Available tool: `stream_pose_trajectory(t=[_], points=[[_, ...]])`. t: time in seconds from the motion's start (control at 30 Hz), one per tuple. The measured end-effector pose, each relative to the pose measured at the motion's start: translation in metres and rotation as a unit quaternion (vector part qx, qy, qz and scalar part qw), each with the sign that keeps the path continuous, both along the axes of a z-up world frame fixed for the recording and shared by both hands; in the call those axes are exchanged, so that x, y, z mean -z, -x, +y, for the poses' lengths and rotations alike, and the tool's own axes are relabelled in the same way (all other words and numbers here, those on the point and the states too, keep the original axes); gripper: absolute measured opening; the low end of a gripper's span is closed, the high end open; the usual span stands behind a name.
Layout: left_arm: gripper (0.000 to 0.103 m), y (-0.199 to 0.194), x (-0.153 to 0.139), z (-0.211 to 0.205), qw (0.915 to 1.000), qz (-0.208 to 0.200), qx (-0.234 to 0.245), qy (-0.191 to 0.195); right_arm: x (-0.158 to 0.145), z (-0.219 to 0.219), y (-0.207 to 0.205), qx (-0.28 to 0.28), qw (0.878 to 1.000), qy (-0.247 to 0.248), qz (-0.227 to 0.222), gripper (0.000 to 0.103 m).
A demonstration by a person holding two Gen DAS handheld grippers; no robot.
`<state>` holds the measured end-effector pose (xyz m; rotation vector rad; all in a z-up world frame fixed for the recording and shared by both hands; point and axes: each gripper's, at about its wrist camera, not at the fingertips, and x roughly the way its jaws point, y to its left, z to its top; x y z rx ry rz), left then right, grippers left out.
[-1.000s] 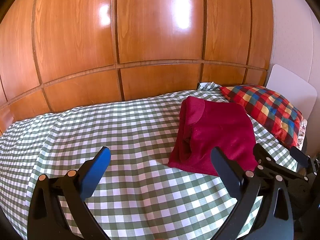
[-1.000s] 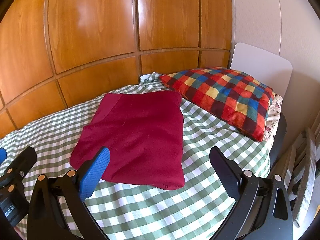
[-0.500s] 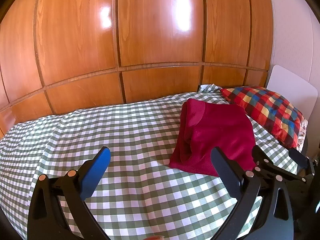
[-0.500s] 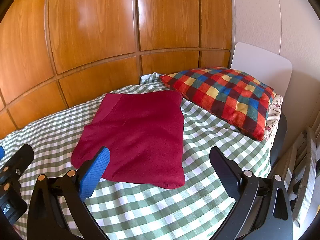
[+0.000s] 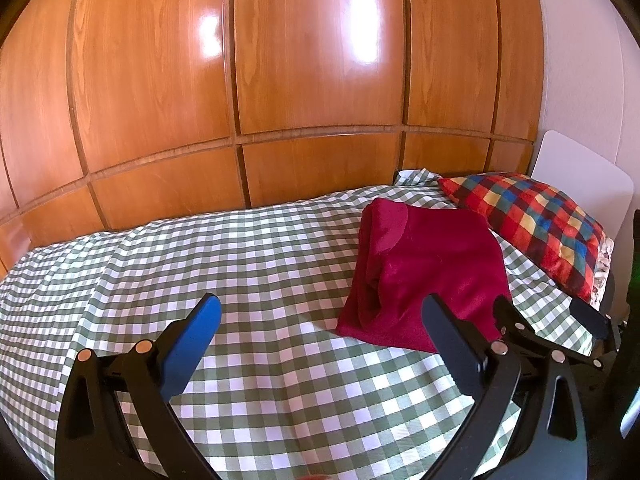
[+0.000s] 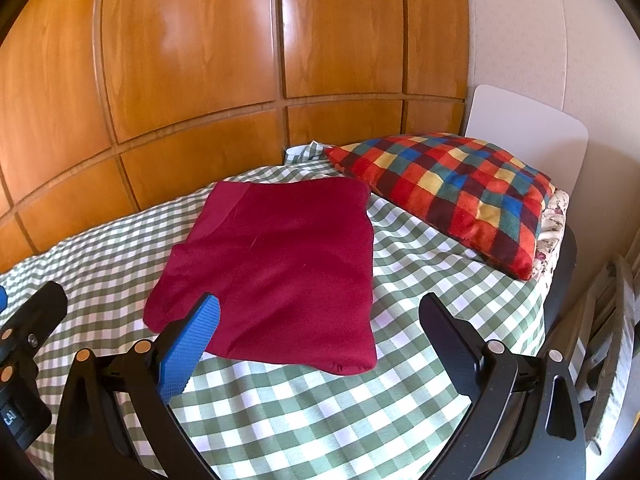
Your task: Fold small clothes
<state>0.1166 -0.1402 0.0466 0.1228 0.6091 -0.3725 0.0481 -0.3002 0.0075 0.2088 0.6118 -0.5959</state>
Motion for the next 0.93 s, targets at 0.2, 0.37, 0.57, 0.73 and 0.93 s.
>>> stream_pose_trajectory(t=[0.2, 0.37, 0.57, 0.73, 0.93], points=[[0.1, -0.002, 0.004, 0.0, 1.0, 0.007, 0.003, -0.001, 0.001, 0.0, -0.001, 0.001, 1.0, -0.001, 0.001, 0.099], [0.1, -0.004, 0.006, -0.001, 0.9999, 0.012, 0.005, -0.004, 0.003, 0.0, -0.002, 0.0, 1.0, -0.002, 0.003, 0.099], [0.099, -0.004, 0.009, 0.0, 1.0, 0.002, 0.002, -0.008, 0.006, 0.001, -0.005, -0.005, 1.0, 0.009, 0.01, 0.099], [0.1, -0.011, 0.018, 0.005, 0.9996, 0.018, -0.013, -0.018, 0.003, -0.012, -0.004, 0.009, 1.0, 0.004, 0.004, 0.099], [0.1, -0.012, 0.019, 0.006, 0.9988, 0.019, -0.026, -0.037, 0.005, -0.048, 0.0, 0.045, 0.999, -0.005, 0.004, 0.099]])
